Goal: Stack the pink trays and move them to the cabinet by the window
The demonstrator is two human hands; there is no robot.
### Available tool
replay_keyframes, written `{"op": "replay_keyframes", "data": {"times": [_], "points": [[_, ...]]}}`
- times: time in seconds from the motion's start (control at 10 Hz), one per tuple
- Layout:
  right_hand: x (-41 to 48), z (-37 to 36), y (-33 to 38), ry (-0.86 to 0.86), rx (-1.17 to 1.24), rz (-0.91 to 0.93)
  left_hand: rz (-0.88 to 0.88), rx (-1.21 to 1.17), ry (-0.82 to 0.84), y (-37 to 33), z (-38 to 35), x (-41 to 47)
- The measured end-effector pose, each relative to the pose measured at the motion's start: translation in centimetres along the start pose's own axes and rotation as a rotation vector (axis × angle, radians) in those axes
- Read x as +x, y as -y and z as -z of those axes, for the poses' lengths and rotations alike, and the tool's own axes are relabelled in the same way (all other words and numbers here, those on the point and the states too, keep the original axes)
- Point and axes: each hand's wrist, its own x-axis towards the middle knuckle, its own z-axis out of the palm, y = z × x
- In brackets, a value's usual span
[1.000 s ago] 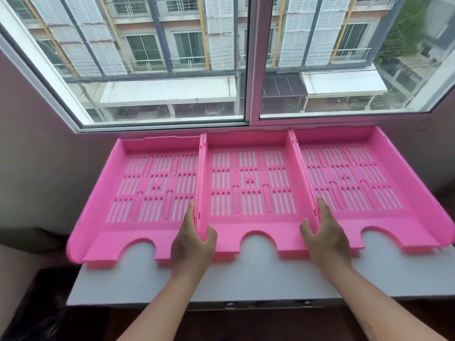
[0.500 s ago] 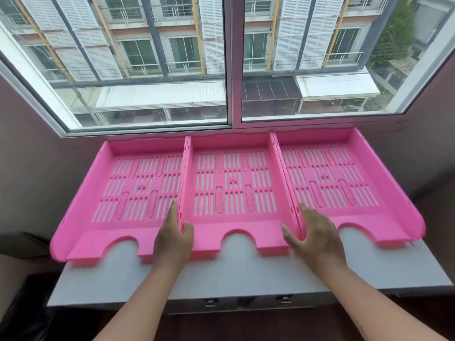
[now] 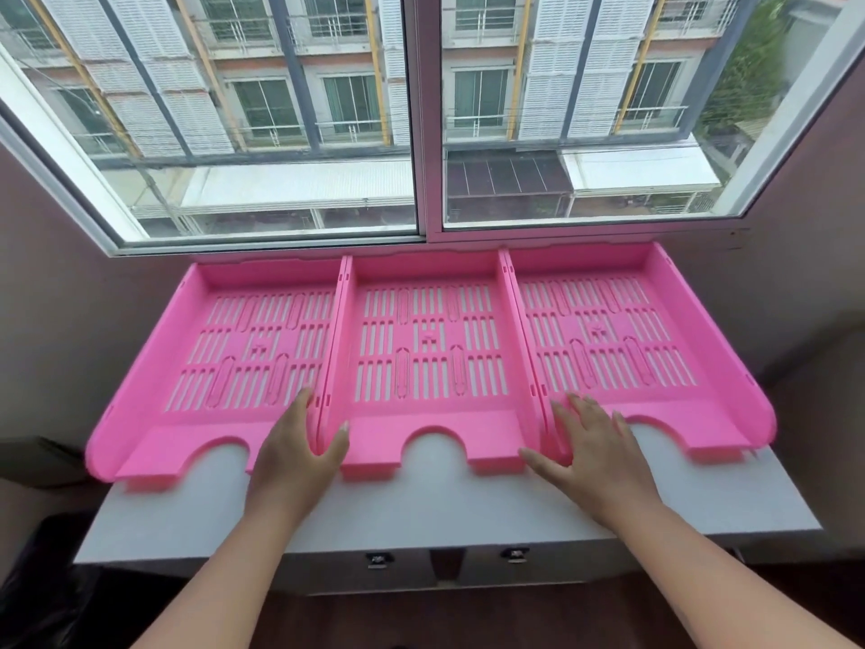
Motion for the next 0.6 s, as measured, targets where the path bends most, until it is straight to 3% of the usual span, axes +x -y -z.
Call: {"op": "replay_keyframes", "data": {"times": [0.3,0.5,0.6], "points": [[-4.3,-1.4,-4.5,-0.086,0.033,-0.265,0.069,0.349,-0.107,7.6,1.2,-4.7],[-4.3,-1.8,-4.7,-0.082,0.032,-0.291,0.073,0.388,-0.107,8.6,0.7,-4.9],[-4.3,-0.5,-3.7,-0.200,0.204,-0.328,0.089,0.404,-0.117,8.6,0.6,-4.8]]}}
